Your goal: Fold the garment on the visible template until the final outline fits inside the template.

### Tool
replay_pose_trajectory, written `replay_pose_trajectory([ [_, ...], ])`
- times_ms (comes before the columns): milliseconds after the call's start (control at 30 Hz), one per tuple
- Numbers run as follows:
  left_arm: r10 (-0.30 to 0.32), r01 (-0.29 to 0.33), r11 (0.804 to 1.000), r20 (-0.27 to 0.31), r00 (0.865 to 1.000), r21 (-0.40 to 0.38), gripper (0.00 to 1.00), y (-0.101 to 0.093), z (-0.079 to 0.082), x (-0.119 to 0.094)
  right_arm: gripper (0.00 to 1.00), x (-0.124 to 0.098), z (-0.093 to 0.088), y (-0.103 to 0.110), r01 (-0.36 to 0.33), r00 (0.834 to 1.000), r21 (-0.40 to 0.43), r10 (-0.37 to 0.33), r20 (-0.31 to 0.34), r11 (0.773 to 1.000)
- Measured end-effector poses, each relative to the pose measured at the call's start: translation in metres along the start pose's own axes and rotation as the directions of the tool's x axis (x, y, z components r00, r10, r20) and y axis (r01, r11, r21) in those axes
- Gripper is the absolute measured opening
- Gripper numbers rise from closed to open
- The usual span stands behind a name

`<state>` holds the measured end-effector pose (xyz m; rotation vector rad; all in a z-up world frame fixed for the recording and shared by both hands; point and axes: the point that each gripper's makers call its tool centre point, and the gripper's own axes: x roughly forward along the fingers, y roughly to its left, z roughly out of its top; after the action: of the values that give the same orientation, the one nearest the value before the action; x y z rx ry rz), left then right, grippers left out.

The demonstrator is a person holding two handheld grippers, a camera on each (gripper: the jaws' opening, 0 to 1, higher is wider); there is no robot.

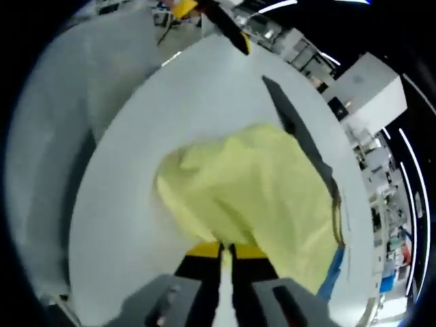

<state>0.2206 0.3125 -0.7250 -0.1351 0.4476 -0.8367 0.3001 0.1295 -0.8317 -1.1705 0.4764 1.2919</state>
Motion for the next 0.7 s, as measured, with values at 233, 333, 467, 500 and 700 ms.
replay_pose_trajectory([
  [233, 0.004, -0.004, 1.0, -0.004, 1.0, -0.016, 0.7, 0.004, -0.005, -0.002, 0.0, -0.018, 0.021, -0.027, -0.018, 0.998, 0.121, 0.011, 0.065, 0.992],
  [333, 0.002, -0.003, 1.0, -0.01, 1.0, -0.02, 0.7, 0.005, -0.008, 0.0, 0.0, -0.026, 0.038, -0.052, -0.021, 0.995, 0.163, 0.004, 0.103, 0.986],
  [467, 0.002, -0.002, 1.0, -0.006, 1.0, -0.031, 0.7, 0.006, -0.009, 0.001, 0.0, -0.028, 0.058, -0.08, -0.045, 0.99, 0.206, 0.017, 0.138, 0.977],
  [500, 0.002, -0.002, 0.999, -0.006, 1.0, -0.032, 0.7, 0.006, -0.01, 0.001, 0.0, -0.025, 0.061, -0.086, -0.052, 0.989, 0.219, 0.02, 0.145, 0.974],
  [700, 0.006, -0.006, 0.999, -0.002, 1.0, -0.051, 0.69, 0.008, -0.013, 0.001, 0.0, -0.001, 0.073, -0.128, -0.081, 0.988, 0.264, 0.042, 0.149, 0.961],
])
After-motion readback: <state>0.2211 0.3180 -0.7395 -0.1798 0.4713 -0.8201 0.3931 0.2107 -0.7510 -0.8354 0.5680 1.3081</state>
